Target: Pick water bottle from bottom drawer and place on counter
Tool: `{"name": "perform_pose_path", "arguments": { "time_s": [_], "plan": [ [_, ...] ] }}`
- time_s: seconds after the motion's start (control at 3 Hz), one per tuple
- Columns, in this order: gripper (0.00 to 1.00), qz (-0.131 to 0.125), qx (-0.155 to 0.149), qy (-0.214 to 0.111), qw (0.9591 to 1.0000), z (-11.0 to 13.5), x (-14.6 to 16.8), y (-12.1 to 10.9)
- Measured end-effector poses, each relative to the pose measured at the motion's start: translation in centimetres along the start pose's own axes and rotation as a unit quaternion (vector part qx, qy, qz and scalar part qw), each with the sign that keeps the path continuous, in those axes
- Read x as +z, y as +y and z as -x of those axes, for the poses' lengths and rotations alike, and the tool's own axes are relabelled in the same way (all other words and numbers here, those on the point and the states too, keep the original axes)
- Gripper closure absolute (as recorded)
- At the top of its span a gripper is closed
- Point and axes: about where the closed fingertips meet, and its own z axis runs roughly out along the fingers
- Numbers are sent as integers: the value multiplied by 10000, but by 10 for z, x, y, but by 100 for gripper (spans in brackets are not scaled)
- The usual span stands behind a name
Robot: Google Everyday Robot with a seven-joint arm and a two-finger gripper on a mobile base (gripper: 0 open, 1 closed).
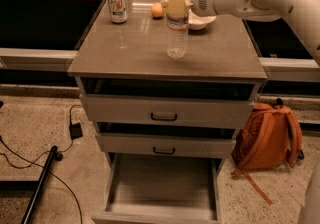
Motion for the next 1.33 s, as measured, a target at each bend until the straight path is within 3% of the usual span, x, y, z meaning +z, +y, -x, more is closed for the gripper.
{"name": "perform_pose_path", "arguments": {
  "time_s": [0.33, 0.67, 1.0, 1.33],
  "plan": [
    [13, 1, 20, 29, 10000, -2, 1, -1],
    [0, 1, 20, 29, 10000, -2, 1, -1],
    [0, 2, 20, 29, 10000, -2, 1, -1],
    [0, 97, -219, -7, 9997, -7, -7, -1]
  ]
}}
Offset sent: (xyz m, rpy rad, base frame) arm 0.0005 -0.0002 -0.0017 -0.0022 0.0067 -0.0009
